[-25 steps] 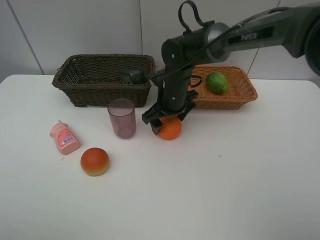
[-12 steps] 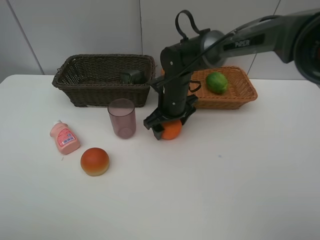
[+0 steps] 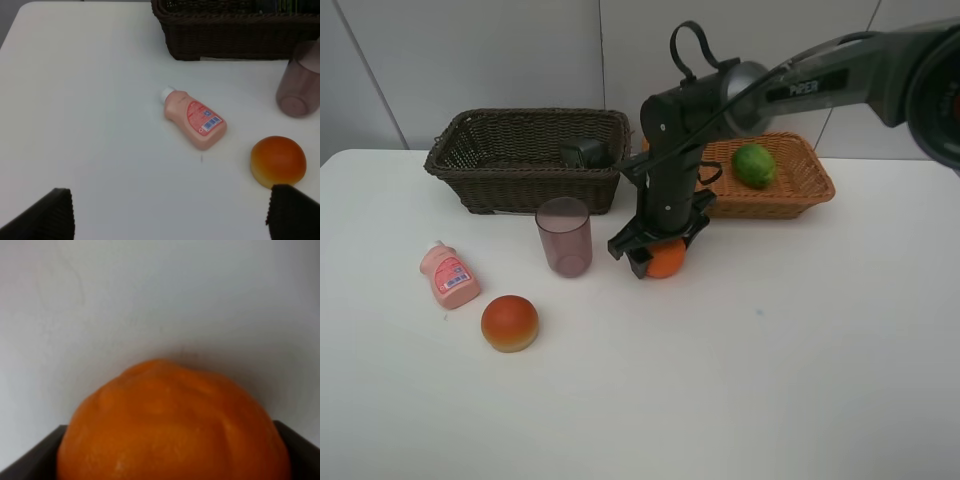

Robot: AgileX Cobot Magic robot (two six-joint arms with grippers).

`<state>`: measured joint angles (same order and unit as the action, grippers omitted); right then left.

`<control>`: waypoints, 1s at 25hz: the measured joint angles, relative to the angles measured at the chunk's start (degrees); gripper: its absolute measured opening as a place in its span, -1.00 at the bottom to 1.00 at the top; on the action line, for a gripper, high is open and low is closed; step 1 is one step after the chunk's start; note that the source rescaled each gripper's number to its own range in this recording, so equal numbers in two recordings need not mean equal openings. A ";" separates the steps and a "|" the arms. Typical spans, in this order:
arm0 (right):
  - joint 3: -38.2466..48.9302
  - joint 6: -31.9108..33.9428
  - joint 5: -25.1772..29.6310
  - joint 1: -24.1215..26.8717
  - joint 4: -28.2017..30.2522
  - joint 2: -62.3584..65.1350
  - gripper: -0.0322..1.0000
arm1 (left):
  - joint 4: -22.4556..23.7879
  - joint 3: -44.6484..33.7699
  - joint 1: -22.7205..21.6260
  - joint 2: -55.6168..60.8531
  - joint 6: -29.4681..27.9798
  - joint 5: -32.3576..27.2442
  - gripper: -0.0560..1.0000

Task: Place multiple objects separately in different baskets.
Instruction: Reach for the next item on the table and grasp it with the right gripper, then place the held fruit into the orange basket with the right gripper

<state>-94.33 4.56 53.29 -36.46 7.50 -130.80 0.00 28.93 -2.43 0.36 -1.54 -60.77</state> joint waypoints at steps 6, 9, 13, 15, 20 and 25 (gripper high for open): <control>0.00 0.00 0.00 0.00 0.00 0.00 0.30 | 0.00 0.00 0.00 0.00 0.00 0.00 0.99; 0.00 0.00 0.00 0.00 -0.06 0.00 0.30 | 0.00 0.00 0.00 0.00 0.00 0.00 0.99; 0.00 -0.63 1.33 0.00 -0.55 0.00 0.30 | 0.00 0.00 0.00 0.00 0.00 0.00 0.99; 0.00 -0.89 2.76 0.00 -0.83 0.35 0.30 | 0.00 0.00 0.00 0.00 0.00 0.00 0.99; 0.11 -0.94 5.88 0.00 -0.83 3.81 0.30 | 0.00 0.00 0.00 0.00 0.00 0.00 0.99; 0.11 -0.94 10.33 0.00 -0.83 7.75 0.30 | 0.00 0.00 0.00 0.00 0.00 0.00 0.99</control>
<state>-94.22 3.62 63.62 -36.46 6.66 -123.05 0.00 28.93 -2.43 0.36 -1.54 -60.77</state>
